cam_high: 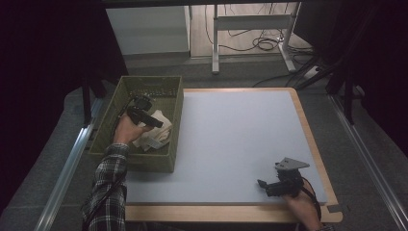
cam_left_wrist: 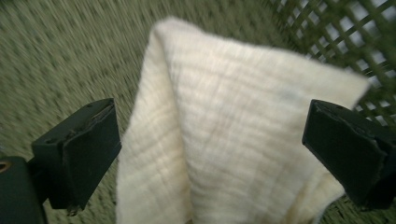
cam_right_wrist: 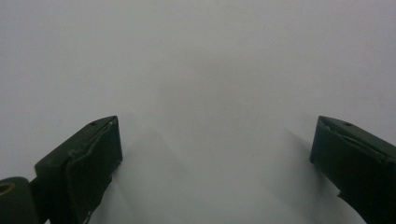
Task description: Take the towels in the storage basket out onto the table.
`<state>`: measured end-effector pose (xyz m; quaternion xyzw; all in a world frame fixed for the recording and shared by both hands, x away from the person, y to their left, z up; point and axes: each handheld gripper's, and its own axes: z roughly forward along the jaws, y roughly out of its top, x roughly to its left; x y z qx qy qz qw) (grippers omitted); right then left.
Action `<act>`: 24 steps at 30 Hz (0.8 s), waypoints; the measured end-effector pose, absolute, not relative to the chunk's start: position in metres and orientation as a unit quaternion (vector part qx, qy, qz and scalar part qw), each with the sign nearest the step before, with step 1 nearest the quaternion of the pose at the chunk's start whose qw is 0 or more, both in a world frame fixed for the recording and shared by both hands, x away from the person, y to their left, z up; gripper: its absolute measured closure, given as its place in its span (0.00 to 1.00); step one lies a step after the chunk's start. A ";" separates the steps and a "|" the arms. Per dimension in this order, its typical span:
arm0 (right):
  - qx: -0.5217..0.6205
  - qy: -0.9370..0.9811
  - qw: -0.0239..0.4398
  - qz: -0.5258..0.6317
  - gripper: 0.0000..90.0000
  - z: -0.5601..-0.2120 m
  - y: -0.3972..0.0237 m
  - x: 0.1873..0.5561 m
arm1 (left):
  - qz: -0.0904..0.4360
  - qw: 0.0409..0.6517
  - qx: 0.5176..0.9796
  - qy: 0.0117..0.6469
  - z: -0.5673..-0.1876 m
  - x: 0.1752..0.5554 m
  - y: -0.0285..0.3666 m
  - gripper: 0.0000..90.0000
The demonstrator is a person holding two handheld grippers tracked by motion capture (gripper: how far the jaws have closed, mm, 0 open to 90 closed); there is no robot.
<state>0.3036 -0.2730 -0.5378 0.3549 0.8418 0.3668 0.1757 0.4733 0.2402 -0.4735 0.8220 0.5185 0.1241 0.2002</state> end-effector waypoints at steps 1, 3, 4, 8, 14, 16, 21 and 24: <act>0.355 0.842 0.176 0.367 0.02 -0.538 -0.273 0.304 | 0.117 0.191 0.823 0.522 -0.477 0.475 0.241 0.05; 0.355 0.842 0.176 0.367 0.02 -0.538 -0.273 0.304 | 0.107 0.175 0.824 0.527 -0.484 0.478 0.240 0.05; 0.355 0.842 0.176 0.367 0.02 -0.538 -0.273 0.304 | 0.093 0.157 0.826 0.533 -0.491 0.481 0.239 0.04; 0.355 0.842 0.176 0.367 0.02 -0.538 -0.273 0.304 | 0.079 0.124 0.828 0.541 -0.499 0.484 0.238 0.05; 0.355 0.842 0.176 0.367 0.02 -0.538 -0.273 0.304 | 0.029 0.102 0.824 0.556 -0.505 0.485 0.239 0.21; 0.355 0.842 0.176 0.367 0.02 -0.538 -0.273 0.304 | 0.018 0.107 0.825 0.554 -0.503 0.484 0.239 0.33; 0.355 0.842 0.176 0.367 0.02 -0.538 -0.273 0.304 | -0.001 0.120 0.834 0.539 -0.500 0.481 0.234 0.68; 0.355 0.842 0.176 0.367 0.02 -0.538 -0.273 0.304 | -0.001 0.117 0.836 0.536 -0.498 0.481 0.233 0.82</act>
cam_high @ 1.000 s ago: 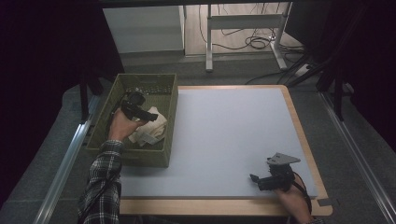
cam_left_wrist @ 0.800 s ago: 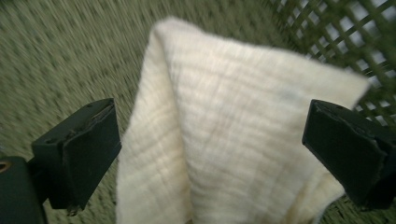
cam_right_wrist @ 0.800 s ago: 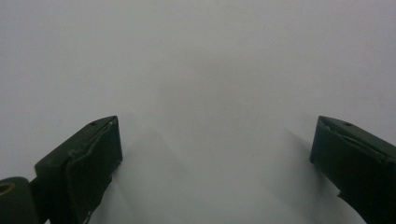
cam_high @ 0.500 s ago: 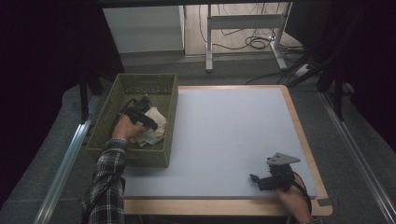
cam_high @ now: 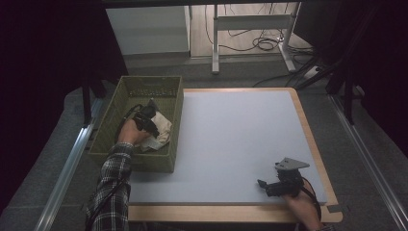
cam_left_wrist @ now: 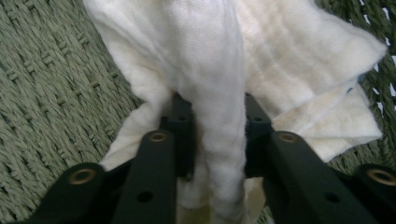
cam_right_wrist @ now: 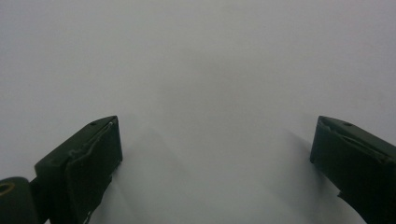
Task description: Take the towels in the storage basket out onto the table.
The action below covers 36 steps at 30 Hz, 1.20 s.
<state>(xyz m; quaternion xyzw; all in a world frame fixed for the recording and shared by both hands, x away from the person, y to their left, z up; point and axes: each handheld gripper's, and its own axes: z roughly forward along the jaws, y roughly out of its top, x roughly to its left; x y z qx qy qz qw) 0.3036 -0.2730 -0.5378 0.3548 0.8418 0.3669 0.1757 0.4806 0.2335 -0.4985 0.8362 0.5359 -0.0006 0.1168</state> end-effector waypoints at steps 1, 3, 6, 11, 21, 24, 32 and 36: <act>0.355 0.842 0.176 0.367 0.02 -0.538 -0.273 0.304 | 0.000 0.117 0.837 0.534 -0.498 0.481 0.233 0.82; 0.355 0.842 0.176 0.367 0.02 -0.538 -0.273 0.304 | 0.008 0.117 0.839 0.532 -0.496 0.480 0.234 0.83; 0.355 0.842 0.176 0.367 0.02 -0.538 -0.273 0.304 | 0.027 0.130 0.834 0.536 -0.487 0.478 0.240 0.84; 0.355 0.842 0.176 0.367 0.02 -0.538 -0.273 0.304 | 0.056 0.151 0.824 0.543 -0.468 0.472 0.251 0.84; 0.355 0.842 0.176 0.367 0.02 -0.538 -0.273 0.304 | 0.122 0.226 0.797 0.547 -0.421 0.450 0.278 0.84; 0.355 0.842 0.176 0.366 0.02 -0.538 -0.273 0.304 | 0.136 0.237 0.796 0.541 -0.411 0.444 0.280 0.84; 0.355 0.842 0.176 0.366 0.02 -0.538 -0.273 0.304 | 0.167 0.271 0.790 0.525 -0.390 0.429 0.283 0.83; 0.355 0.842 0.176 0.366 0.02 -0.538 -0.273 0.304 | 0.185 0.290 0.791 0.506 -0.380 0.421 0.283 0.83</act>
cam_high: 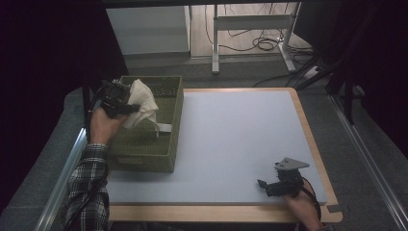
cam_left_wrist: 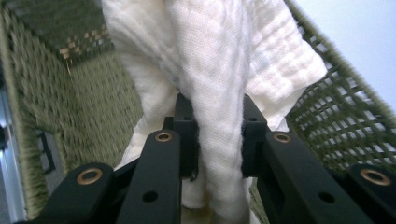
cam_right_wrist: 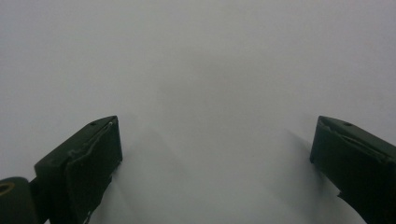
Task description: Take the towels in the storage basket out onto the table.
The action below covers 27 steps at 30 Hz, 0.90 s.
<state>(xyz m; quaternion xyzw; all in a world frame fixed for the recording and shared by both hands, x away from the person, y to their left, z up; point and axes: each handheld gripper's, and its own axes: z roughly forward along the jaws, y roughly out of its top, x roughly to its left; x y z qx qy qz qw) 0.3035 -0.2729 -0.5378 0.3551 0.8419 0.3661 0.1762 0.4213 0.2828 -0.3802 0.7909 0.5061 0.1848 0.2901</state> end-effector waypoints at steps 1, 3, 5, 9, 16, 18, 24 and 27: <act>0.355 0.842 0.176 0.366 0.02 -0.538 -0.273 0.304 | 0.189 0.293 0.790 0.504 -0.377 0.420 0.283 0.83; 0.355 0.842 0.176 0.366 0.02 -0.538 -0.273 0.304 | 0.197 0.303 0.787 0.500 -0.372 0.417 0.282 0.83; 0.355 0.842 0.176 0.366 0.02 -0.538 -0.273 0.304 | 0.202 0.316 0.783 0.496 -0.366 0.413 0.282 0.83; 0.355 0.842 0.176 0.366 0.02 -0.538 -0.273 0.304 | 0.210 0.337 0.776 0.490 -0.358 0.409 0.280 0.83; 0.355 0.842 0.176 0.366 0.02 -0.538 -0.273 0.304 | 0.237 0.374 0.762 0.473 -0.345 0.400 0.276 0.83; 0.355 0.842 0.176 0.366 0.02 -0.538 -0.273 0.304 | 0.243 0.386 0.757 0.468 -0.342 0.397 0.275 0.83; 0.355 0.842 0.176 0.366 0.02 -0.538 -0.273 0.303 | 0.252 0.415 0.748 0.452 -0.332 0.390 0.267 0.83; 0.355 0.842 0.176 0.366 0.02 -0.538 -0.273 0.304 | 0.258 0.426 0.745 0.443 -0.329 0.388 0.262 0.82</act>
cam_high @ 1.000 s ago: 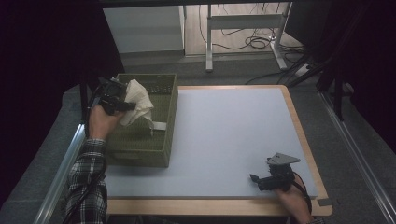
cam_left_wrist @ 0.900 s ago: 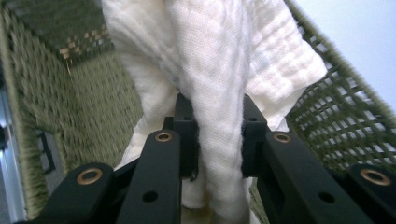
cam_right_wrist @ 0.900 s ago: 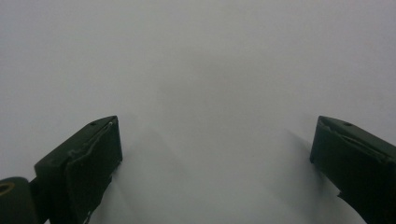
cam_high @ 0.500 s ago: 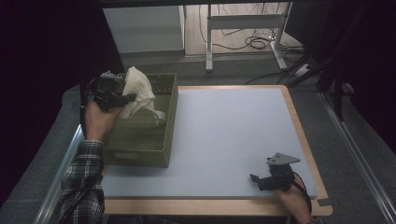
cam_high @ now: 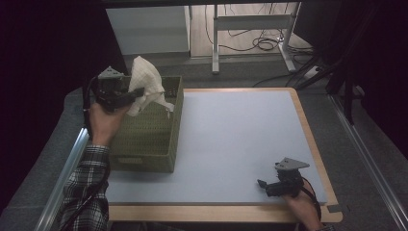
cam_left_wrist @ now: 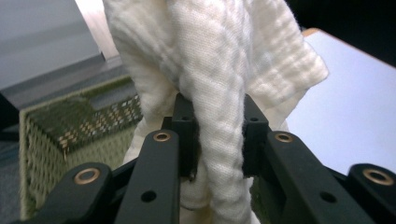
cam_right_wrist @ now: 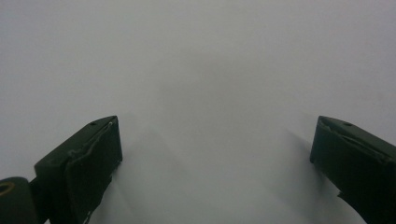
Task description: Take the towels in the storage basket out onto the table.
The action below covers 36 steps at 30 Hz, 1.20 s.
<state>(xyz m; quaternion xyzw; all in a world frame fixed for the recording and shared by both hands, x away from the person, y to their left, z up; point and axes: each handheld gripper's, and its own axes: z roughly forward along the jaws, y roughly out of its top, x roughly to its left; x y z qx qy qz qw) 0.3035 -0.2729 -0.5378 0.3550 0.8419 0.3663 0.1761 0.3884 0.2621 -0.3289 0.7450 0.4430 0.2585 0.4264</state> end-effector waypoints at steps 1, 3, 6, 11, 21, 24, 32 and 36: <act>0.355 0.842 0.176 0.366 0.02 -0.538 -0.273 0.303 | 0.263 0.435 0.740 0.440 -0.327 0.388 0.260 0.82; 0.355 0.842 0.176 0.366 0.02 -0.538 -0.273 0.303 | 0.265 0.442 0.736 0.439 -0.325 0.387 0.259 0.82; 0.355 0.842 0.176 0.366 0.02 -0.538 -0.273 0.303 | 0.266 0.453 0.730 0.436 -0.321 0.387 0.255 0.82; 0.355 0.842 0.176 0.366 0.02 -0.538 -0.273 0.303 | 0.258 0.474 0.727 0.425 -0.314 0.387 0.245 0.82; 0.355 0.842 0.176 0.367 0.02 -0.538 -0.273 0.303 | 0.247 0.487 0.737 0.399 -0.313 0.394 0.214 0.82; 0.355 0.842 0.175 0.367 0.02 -0.538 -0.273 0.303 | 0.241 0.491 0.740 0.392 -0.316 0.397 0.201 0.82; 0.355 0.842 0.175 0.367 0.02 -0.538 -0.273 0.303 | 0.225 0.493 0.751 0.376 -0.327 0.404 0.176 0.82; 0.355 0.842 0.175 0.366 0.02 -0.538 -0.273 0.303 | 0.214 0.494 0.759 0.365 -0.336 0.408 0.159 0.82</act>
